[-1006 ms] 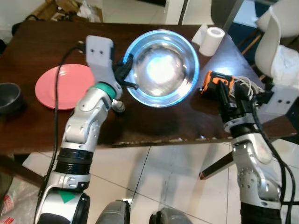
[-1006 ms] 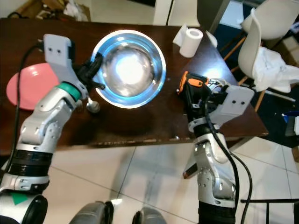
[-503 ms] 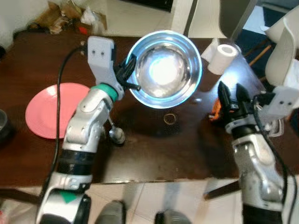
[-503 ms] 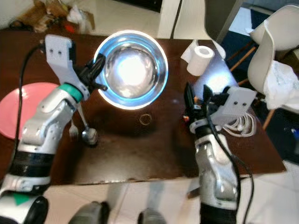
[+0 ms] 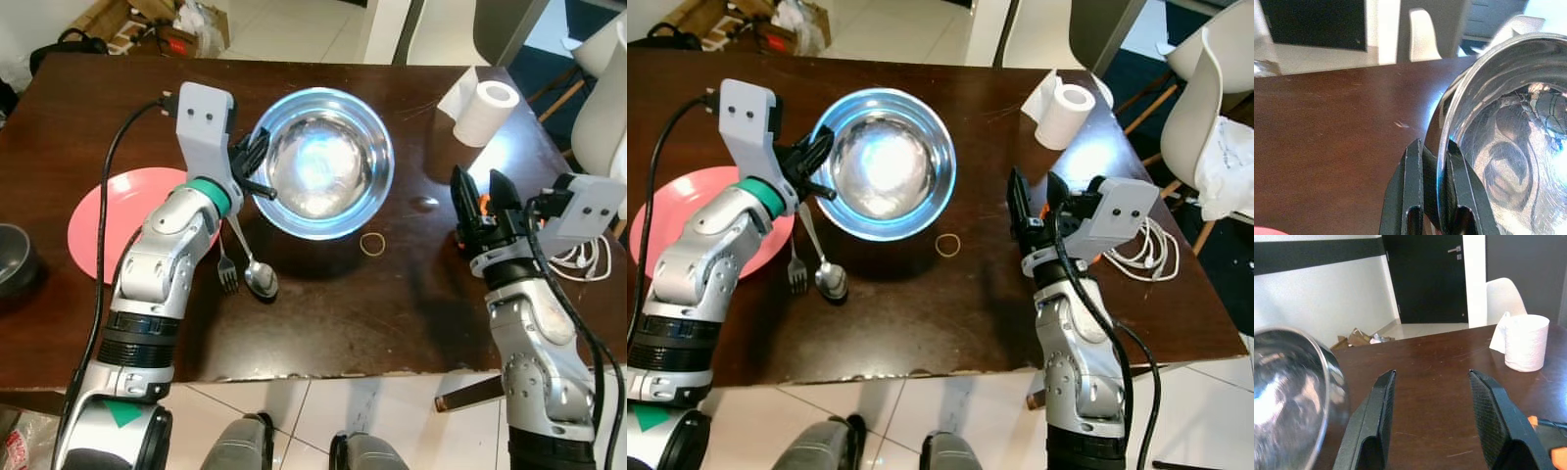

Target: Setting the table

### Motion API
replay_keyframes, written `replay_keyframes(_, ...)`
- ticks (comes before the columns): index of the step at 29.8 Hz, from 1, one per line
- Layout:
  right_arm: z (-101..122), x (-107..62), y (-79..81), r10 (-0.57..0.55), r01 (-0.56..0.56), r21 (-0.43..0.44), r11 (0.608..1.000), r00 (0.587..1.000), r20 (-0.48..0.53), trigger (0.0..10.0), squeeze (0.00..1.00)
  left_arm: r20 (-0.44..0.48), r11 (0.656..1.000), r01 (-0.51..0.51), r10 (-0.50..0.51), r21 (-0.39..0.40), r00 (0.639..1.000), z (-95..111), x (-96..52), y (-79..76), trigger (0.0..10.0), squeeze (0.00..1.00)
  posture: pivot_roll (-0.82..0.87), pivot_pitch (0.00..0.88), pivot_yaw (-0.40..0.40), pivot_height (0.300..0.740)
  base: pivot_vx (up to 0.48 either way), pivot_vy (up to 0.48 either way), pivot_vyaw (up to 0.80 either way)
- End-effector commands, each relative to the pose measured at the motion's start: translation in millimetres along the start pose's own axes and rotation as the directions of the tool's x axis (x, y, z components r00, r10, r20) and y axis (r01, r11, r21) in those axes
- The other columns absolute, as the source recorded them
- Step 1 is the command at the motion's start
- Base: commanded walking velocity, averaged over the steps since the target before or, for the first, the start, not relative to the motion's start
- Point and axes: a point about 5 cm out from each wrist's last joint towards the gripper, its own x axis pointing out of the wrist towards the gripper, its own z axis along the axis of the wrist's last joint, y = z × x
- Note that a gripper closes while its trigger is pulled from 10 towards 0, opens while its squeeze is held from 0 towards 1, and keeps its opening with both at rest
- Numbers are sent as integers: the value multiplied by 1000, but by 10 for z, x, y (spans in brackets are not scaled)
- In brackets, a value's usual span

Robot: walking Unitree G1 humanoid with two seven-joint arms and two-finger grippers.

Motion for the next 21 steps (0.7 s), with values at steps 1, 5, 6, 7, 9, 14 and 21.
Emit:
replay_keyframes(1, 5, -31, 1, -10, 10, -5, 1000, 1000, -3, 10000, 0, -51, 999, 25, -26, -26, 998, -6, 78, -46, 10000, 0, 72, 50, 32, 740, 0, 0, 0)
replay_keyframes(5, 3, -38, 13, -10, 10, -3, 1000, 1000, -2, 10000, 0, -60, 999, 10, -12, -34, 998, -2, 122, -24, 10000, 0, 75, 57, 37, 740, 0, 0, 0)
replay_keyframes(6, 3, -38, 13, -10, 10, -3, 1000, 1000, -2, 10000, 0, -60, 999, 10, -12, -34, 998, -2, 122, -24, 10000, 0, 75, 57, 37, 740, 0, 0, 0)
replay_keyframes(7, 1, -46, 27, -9, 9, -2, 1000, 1000, -2, 10000, 0, -79, 998, 14, -19, -68, 997, 14, 176, -18, 10000, 0, 71, 66, 42, 740, 0, 0, 0)
replay_keyframes(9, 1, -46, 27, -9, 9, -2, 1000, 1000, -2, 10000, 0, -79, 998, 14, -19, -68, 997, 14, 176, -18, 10000, 0, 71, 66, 42, 740, 0, 0, 0)
replay_keyframes(14, 20, -57, 108, 3, -3, -14, 1000, 1000, 5, 10000, 0, -207, 986, -11, -24, -166, 978, 30, 471, 20, 10000, 0, 58, 101, 82, 740, 0, 0, 0)
replay_keyframes(21, 55, -83, 114, -6, 6, -20, 1000, 1000, 16, 10000, 0, -277, 968, -102, 36, -229, 960, -45, 539, 188, 10000, 0, 44, 125, 98, 740, 0, 0, 0)
